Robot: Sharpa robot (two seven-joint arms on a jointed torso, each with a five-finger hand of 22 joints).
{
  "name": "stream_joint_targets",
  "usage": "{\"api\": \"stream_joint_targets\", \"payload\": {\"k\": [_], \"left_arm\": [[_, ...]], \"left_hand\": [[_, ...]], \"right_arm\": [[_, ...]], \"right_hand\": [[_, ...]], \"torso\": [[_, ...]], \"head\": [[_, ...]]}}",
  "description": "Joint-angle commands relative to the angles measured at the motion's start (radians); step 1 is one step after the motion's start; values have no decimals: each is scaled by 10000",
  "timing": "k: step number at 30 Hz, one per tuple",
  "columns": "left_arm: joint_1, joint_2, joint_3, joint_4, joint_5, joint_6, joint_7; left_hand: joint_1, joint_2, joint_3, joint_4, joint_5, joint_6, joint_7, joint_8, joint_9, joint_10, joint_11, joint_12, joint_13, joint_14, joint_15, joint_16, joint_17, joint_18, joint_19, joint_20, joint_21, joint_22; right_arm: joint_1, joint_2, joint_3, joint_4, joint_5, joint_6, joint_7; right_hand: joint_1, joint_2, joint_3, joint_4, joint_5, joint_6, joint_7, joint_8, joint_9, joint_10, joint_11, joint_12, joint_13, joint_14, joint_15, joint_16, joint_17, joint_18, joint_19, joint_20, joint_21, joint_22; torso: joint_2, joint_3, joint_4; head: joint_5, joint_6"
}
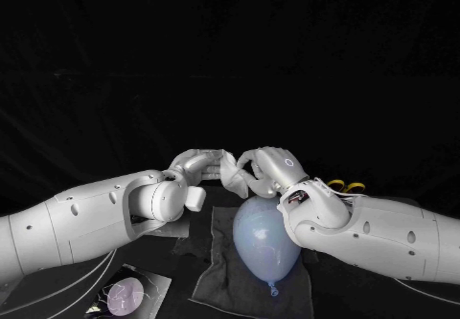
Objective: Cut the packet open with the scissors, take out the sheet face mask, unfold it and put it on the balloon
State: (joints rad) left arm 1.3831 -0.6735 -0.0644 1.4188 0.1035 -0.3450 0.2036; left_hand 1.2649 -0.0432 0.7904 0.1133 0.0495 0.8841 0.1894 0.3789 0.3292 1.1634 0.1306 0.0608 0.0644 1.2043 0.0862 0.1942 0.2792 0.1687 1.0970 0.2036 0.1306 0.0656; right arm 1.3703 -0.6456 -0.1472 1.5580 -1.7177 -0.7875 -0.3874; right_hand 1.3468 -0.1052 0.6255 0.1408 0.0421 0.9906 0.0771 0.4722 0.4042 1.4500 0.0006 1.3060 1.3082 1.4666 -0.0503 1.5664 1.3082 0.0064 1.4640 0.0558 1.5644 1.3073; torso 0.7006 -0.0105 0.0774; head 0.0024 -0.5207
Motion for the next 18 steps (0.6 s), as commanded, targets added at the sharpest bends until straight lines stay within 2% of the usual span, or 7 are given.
{"api": "stream_joint_targets", "payload": {"k": [1, 10, 18], "left_arm": [[16, -8, 15, -13, -533, 199, 201], [16, -21, 13, -89, -1506, 312, 279], [16, 16, 13, -121, -2246, 379, 311]], "left_hand": [[91, -2, -40, 22, 19, 78, -17, 62, 18, 55, 22, 38, 2, 27, -55, -3, -10, 161, -13, 46, -78, 4], [116, -38, -119, 45, 18, 117, -59, 81, 33, 98, -4, 47, 4, 54, -67, -30, -28, 145, -149, 114, -165, -10], [134, -51, -148, 55, 17, 137, -73, 90, 40, 121, -14, 48, 4, 48, -71, -53, -40, 141, -223, 149, -209, -13]], "right_arm": [[0, -56, 14, 55, 352, -131, 174], [37, -184, 92, 133, 1910, 31, 524], [214, -185, 144, 34, 3881, 546, 1105]], "right_hand": [[-8, 138, 67, -2, 68, -30, 15, 55, 11, 43, 14, -25, 1063, 1042, -93, 44, 2626, -64, 1068, -63, 64, 2635], [-44, 145, 99, 3, 67, -54, 26, 57, 14, -20, 22, -167, 982, 1042, -91, 44, 2626, -64, 1068, -64, 64, 2635], [-327, 237, 226, 121, 66, -226, 95, 29, 8, -240, 84, -618, 738, 1042, -42, 44, 2626, -64, 1068, -37, 64, 2635]], "torso": [[2, -3, -2], [-1, -4, 1], [-2, -6, 2]], "head": [[-3, 11], [0, 15], [5, 20]]}}
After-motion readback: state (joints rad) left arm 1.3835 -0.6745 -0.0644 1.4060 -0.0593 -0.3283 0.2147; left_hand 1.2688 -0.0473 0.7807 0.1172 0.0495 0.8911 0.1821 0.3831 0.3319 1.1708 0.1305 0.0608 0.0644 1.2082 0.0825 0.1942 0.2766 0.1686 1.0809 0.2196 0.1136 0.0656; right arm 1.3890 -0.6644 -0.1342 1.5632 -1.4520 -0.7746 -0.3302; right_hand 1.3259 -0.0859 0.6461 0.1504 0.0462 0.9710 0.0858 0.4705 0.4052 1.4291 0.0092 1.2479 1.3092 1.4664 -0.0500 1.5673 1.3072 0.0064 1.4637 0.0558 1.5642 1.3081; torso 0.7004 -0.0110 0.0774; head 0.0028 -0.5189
